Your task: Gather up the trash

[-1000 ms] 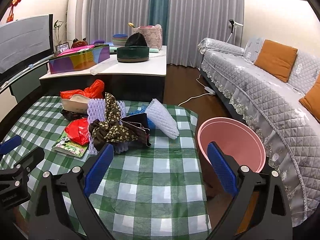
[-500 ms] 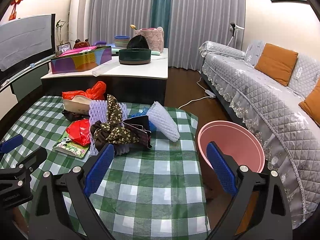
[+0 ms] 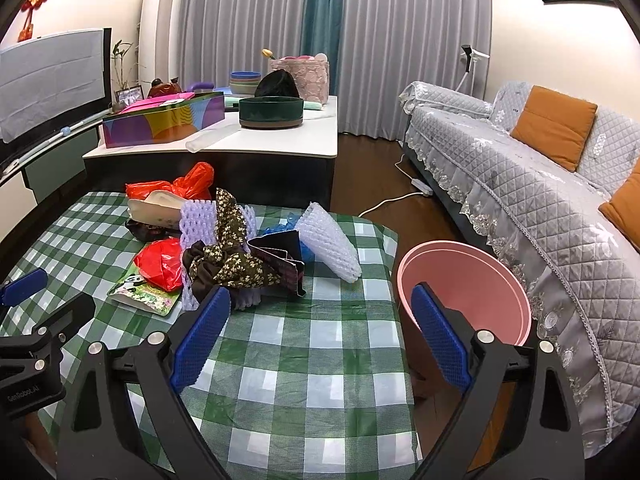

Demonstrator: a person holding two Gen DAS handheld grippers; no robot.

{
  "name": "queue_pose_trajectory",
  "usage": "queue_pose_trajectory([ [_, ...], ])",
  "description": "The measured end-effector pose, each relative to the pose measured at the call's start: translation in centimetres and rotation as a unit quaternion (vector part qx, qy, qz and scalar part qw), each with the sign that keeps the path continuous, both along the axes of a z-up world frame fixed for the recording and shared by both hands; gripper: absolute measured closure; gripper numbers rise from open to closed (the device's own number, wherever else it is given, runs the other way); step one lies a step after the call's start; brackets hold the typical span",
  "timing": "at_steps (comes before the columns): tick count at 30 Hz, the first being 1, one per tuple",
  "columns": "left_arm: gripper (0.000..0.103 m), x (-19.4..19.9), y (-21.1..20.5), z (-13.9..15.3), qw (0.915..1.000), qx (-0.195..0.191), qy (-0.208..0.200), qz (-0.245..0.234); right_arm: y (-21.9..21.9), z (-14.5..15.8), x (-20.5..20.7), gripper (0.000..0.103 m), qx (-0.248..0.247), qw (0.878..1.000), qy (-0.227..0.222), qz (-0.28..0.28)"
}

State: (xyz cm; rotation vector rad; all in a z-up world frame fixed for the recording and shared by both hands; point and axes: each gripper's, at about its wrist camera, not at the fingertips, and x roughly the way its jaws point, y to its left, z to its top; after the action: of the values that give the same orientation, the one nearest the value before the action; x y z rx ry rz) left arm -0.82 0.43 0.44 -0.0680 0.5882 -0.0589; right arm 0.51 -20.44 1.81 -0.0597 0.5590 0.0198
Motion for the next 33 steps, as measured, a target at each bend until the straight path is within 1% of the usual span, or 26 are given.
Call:
queue_pose_trajectory([
  [9,0.014,0.3,-0.5,0.1,1.0,-0.003,0.001,-0.001,0.1,-0.1,0.2,0.019,0.009,1.0,0.003,0.004],
  [15,0.019,0.7,-0.2,-0.2,0.9999,-0.008,0.006,-0.002,0.0,-0.2,0.8,0.028,0.024,1.0,0.01,0.011],
  [17,0.021,0.9,0.0,-0.4,0.9999,-0.01,0.008,-0.002,-0.1,-0.3,1.2,0.032,0.031,0.999,0.014,0.013],
  [24,0.024,2.4,0.7,-0.9,0.9997,-0.014,0.016,0.01,-0.6,-1.0,3.3,0.034,0.058,0.998,0.023,0.015],
  [33,0.026,6.1,1.1,-1.5,0.9996,-0.007,0.015,0.022,-0.6,-2.5,7.7,0.039,0.082,0.995,0.043,0.025],
])
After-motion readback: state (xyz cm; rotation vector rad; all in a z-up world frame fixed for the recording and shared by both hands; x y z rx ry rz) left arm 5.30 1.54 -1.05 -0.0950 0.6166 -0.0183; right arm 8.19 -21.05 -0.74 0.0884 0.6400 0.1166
